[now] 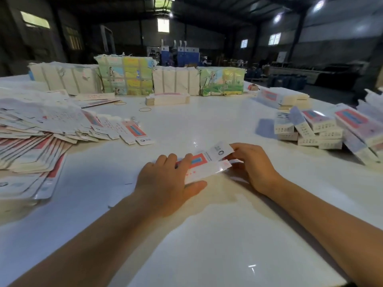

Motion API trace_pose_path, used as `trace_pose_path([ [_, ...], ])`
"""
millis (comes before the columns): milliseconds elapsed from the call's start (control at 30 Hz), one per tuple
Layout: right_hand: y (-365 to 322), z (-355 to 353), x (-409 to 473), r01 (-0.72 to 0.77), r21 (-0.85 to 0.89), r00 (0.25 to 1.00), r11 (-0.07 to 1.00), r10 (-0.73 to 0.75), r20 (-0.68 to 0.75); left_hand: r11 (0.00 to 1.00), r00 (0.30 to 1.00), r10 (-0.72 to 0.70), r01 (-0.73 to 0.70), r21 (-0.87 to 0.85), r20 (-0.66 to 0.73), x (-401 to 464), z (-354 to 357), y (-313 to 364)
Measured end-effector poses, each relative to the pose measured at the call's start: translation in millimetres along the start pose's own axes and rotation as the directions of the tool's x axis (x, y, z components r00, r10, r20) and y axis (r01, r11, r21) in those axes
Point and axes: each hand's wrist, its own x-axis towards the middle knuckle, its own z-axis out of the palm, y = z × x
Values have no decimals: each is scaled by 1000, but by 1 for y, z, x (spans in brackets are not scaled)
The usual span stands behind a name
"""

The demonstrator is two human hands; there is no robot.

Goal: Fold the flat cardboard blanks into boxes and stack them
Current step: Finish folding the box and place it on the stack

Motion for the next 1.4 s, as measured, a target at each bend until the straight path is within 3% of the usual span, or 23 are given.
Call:
trace_pose_path([
  [67, 0, 2, -4, 116, 34, 993, 993, -115, -11, 1000, 999, 8, -8, -15, -35, 2, -3, -1],
  [200, 5, 9, -11, 415, -214, 910, 884, -399, 115, 993, 994, -46, 35, -115, -95, 6, -18, -8],
  [333, 6, 13, -12, 503, -407, 857, 762, -499, 126, 996, 987, -83, 84, 5, -137, 13, -41, -19],
  [400, 5, 16, -15, 519, -422, 844, 743, -525, 113, 994, 980, -70, 85, 74, -185, 15, -54, -22],
  [500, 4, 29, -23, 479, -345, 877, 807, -458, 146, 993, 966, -97, 110, 42, -240, 16, -63, -25],
  [667, 1, 36, -22, 220, -218, 968, 951, -186, 168, 993, 973, -110, 114, 10, -203, 19, -50, -24],
  [800, -1, 35, -19, 12, -112, 983, 994, 9, 183, 997, 986, -70, 76, 31, -150, 18, -44, -15],
  [900, -3, 33, -18, -81, -20, 978, 996, 84, 189, 997, 981, -55, 63, 37, -188, 19, -40, -9],
  [967, -3, 31, -17, -95, -15, 981, 995, 96, 168, 999, 977, -43, 48, 21, -208, 18, -35, -2],
  [1133, 0, 25, -13, -158, 100, 987, 982, 153, 51, 986, 994, 5, 12, 166, -106, 11, -17, 10],
  [1233, 0, 25, -13, -110, 38, 994, 993, 109, 32, 980, 989, 17, 13, 197, -149, 13, -15, 13],
  [1400, -3, 26, -15, 20, -55, 998, 998, -16, 68, 984, 995, 25, -8, 176, -92, 14, -7, 9],
])
